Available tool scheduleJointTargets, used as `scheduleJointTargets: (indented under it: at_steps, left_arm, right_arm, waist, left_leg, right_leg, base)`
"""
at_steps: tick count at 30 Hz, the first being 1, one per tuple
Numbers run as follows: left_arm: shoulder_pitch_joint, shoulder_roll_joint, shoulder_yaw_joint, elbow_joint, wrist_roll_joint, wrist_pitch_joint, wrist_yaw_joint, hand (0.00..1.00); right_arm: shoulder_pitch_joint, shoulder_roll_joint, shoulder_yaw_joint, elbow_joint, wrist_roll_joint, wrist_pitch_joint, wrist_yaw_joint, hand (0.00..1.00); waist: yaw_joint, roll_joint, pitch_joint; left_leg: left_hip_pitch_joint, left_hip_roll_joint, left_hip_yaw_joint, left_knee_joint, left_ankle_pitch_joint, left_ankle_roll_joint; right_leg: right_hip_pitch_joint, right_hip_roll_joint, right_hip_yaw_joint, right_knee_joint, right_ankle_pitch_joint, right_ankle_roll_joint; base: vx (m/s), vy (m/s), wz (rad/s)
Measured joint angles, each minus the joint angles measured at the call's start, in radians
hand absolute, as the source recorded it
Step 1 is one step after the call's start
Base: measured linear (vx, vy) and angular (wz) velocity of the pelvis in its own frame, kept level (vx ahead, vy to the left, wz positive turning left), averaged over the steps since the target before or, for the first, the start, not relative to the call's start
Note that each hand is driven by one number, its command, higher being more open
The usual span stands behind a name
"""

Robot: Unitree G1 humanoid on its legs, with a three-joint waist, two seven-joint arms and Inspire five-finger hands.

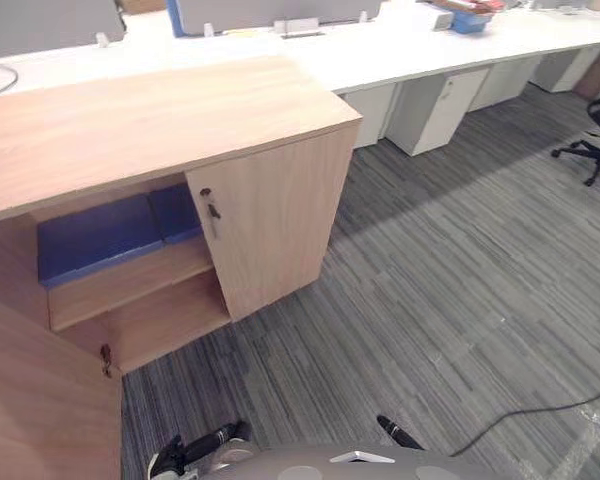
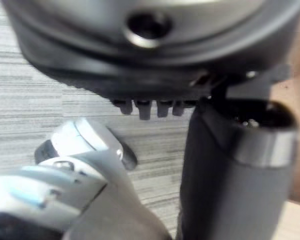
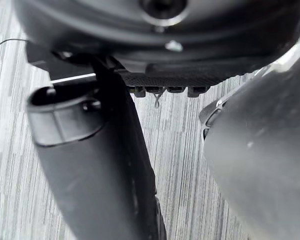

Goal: Walk over to the cabinet, pick up the folder, carry it to the office cabinet, place the folder inside the office cabinet, then close the office cabinet door

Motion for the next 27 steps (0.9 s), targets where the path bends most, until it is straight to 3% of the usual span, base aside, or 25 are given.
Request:
scheduleJointTargets:
  at_steps: [2,3,4,5,6,7,8,9,11,12,13,16,17,19,20,21,24,25,27]
  left_arm:
    - [0.0,0.005,0.0,-0.001,-0.001,0.0,-0.005,1.0]
    - [0.0,0.012,-0.007,-0.009,-0.001,-0.001,-0.01,1.0]
    - [0.0,0.017,-0.017,-0.019,-0.002,-0.001,-0.007,1.0]
    - [-0.001,0.018,-0.015,-0.024,-0.009,-0.002,-0.006,1.0]
    - [-0.005,0.017,-0.003,-0.031,-0.041,-0.003,-0.004,1.0]
    - [-0.006,0.016,0.004,-0.038,-0.05,-0.004,-0.004,1.0]
    - [0.0,-0.003,0.006,-0.061,-0.073,-0.008,0.0,1.0]
    - [0.001,-0.02,0.005,-0.075,-0.07,-0.007,0.008,1.0]
    - [-0.002,-0.01,0.004,-0.079,-0.062,-0.008,0.014,1.0]
    - [-0.014,-0.001,0.008,-0.077,-0.068,-0.006,0.016,1.0]
    - [-0.012,-0.025,0.022,-0.077,-0.067,-0.003,0.017,1.0]
    - [-0.012,-0.024,0.023,-0.077,-0.066,-0.003,0.015,1.0]
    - [-0.013,-0.022,0.028,-0.076,-0.066,-0.001,0.014,1.0]
    - [-0.012,-0.035,0.045,-0.075,-0.066,0.003,0.013,1.0]
    - [-0.007,-0.045,0.045,-0.073,-0.065,0.007,0.014,1.0]
    - [0.006,-0.046,0.043,-0.071,-0.065,0.014,0.012,1.0]
    - [0.026,-0.054,0.04,-0.052,-0.065,0.029,0.011,1.0]
    - [0.031,-0.052,0.041,-0.053,-0.065,0.035,0.011,1.0]
    - [0.031,-0.051,0.039,-0.053,-0.062,0.039,0.011,1.0]
  right_arm:
    - [0.0,0.0,0.004,0.0,-0.048,-0.001,-0.001,1.0]
    - [-0.002,0.0,0.004,-0.001,-0.079,-0.003,-0.004,1.0]
    - [-0.006,0.003,0.005,-0.005,-0.092,-0.002,-0.008,1.0]
    - [-0.01,0.006,0.008,-0.008,-0.116,-0.002,-0.01,1.0]
    - [-0.016,0.005,0.026,-0.021,-0.156,-0.002,-0.017,1.0]
    - [-0.018,-0.001,0.027,-0.03,-0.2,-0.002,-0.021,1.0]
    - [-0.024,-0.024,0.044,-0.05,-0.279,0.001,-0.031,1.0]
    - [-0.026,-0.043,0.066,-0.058,-0.327,0.003,-0.039,1.0]
    - [-0.028,-0.038,0.104,-0.074,-0.392,0.014,-0.034,1.0]
    - [-0.026,-0.04,0.103,-0.081,-0.397,0.014,-0.029,1.0]
    - [-0.02,-0.056,0.104,-0.102,-0.404,0.019,-0.029,1.0]
    - [-0.029,-0.051,0.105,-0.096,-0.429,0.023,-0.029,1.0]
    - [-0.039,-0.037,0.103,-0.096,-0.429,0.023,-0.029,1.0]
    - [-0.052,-0.029,0.099,-0.095,-0.428,0.023,-0.031,1.0]
    - [-0.054,-0.024,0.097,-0.096,-0.428,0.023,-0.029,1.0]
    - [-0.058,-0.013,0.087,-0.101,-0.425,0.023,-0.024,1.0]
    - [-0.067,-0.005,0.057,-0.111,-0.419,0.025,-0.028,1.0]
    - [-0.072,0.0,0.057,-0.115,-0.419,0.025,-0.03,1.0]
    - [-0.073,0.001,0.068,-0.12,-0.419,0.023,-0.029,1.0]
  waist:
    - [0.0,0.0,0.004]
    - [-0.007,-0.007,0.004]
    - [-0.017,-0.011,0.009]
    - [-0.018,-0.018,0.015]
    - [-0.02,-0.03,0.034]
    - [-0.02,-0.022,0.046]
    - [-0.014,0.018,0.069]
    - [-0.01,0.038,0.073]
    - [-0.024,0.007,0.068]
    - [-0.022,0.013,0.077]
    - [-0.026,0.054,0.074]
    - [-0.018,0.038,0.079]
    - [-0.015,0.025,0.077]
    - [-0.005,0.03,0.079]
    - [0.004,0.037,0.079]
    - [0.01,0.051,0.073]
    - [0.005,0.063,0.072]
    - [0.006,0.07,0.077]
    - [0.007,0.069,0.078]
  left_leg:
    - [-0.028,-0.005,-0.016,0.0,0.02,0.0]
    - [-0.057,-0.018,0.025,-0.001,0.049,0.017]
    - [-0.087,-0.019,0.136,0.001,0.046,0.075]
    - [-0.105,-0.006,0.227,0.024,0.034,0.109]
    - [-0.167,0.03,0.408,0.138,-0.004,0.161]
    - [-0.196,0.051,0.474,0.205,-0.025,0.181]
    - [-0.232,0.088,0.563,0.295,-0.037,0.2]
    - [-0.245,0.089,0.584,0.315,-0.05,0.209]
    - [-0.252,0.091,0.701,0.313,-0.082,0.233]
    - [-0.277,0.124,0.814,0.445,-0.101,0.241]
    - [-0.283,0.139,0.878,0.509,-0.169,0.197]
    - [-0.292,0.05,0.823,0.44,-0.13,0.215]
    - [-0.297,-0.001,0.788,0.387,-0.099,0.226]
    - [-0.284,-0.038,0.755,0.321,-0.069,0.228]
    - [-0.237,-0.072,0.726,0.202,-0.022,0.225]
    - [-0.182,-0.09,0.706,0.073,0.032,0.23]
    - [-0.143,-0.106,0.646,-0.003,0.077,0.229]
    - [-0.136,-0.105,0.636,-0.003,0.075,0.231]
    - [-0.11,-0.112,0.636,-0.007,0.071,0.233]
  right_leg:
    - [-0.001,0.002,-0.036,0.0,-0.002,-0.006]
    - [0.0,-0.003,-0.08,0.001,-0.011,-0.02]
    - [-0.001,-0.014,-0.132,0.002,-0.013,-0.028]
    - [-0.002,-0.02,-0.153,0.006,-0.012,-0.027]
    - [0.012,-0.032,-0.199,0.012,-0.005,-0.02]
    - [0.023,-0.035,-0.221,0.019,-0.005,-0.02]
    - [0.035,-0.028,-0.249,0.038,-0.011,-0.018]
    - [0.043,-0.031,-0.267,0.041,-0.026,-0.025]
    - [0.057,-0.034,-0.264,-0.035,-0.036,-0.034]
    - [0.057,-0.059,-0.294,-0.014,-0.031,-0.03]
    - [0.064,-0.064,-0.343,0.035,-0.056,-0.001]
    - [0.062,-0.074,-0.347,0.031,-0.076,-0.038]
    - [0.068,-0.078,-0.356,0.024,-0.054,-0.056]
    - [0.073,-0.09,-0.388,0.038,-0.023,-0.056]
    - [0.076,-0.093,-0.408,0.048,0.016,-0.068]
    - [0.076,-0.09,-0.416,0.065,0.048,-0.084]
    - [0.075,-0.099,-0.421,0.141,0.055,-0.11]
    - [0.074,-0.09,-0.4,0.109,0.023,-0.101]
    - [0.063,-0.085,-0.397,0.056,0.017,-0.087]
  base:
    - [-0.02,-0.044,0.69]
    - [-0.05,-0.014,1.22]
    - [-0.06,0.015,1.15]
    - [-0.05,0.035,1.19]
    - [-0.05,0.02,0.86]
    - [-0.06,0.03,0.98]
    - [-0.08,0.049,0.76]
    - [-0.09,0.08,0.98]
    - [-0.04,0.072,1.05]
    - [0.05,0.129,1.37]
    - [0.07,0.15,1.36]
    - [0.08,0.112,1.04]
    - [0.07,0.078,1.13]
    - [0.06,0.091,0.9]
    - [0.06,0.095,0.75]
    - [0.06,0.1,0.76]
    - [0.06,0.01,0.7]
    - [0.08,-0.023,0.32]
    - [0.01,-0.013,0.03]
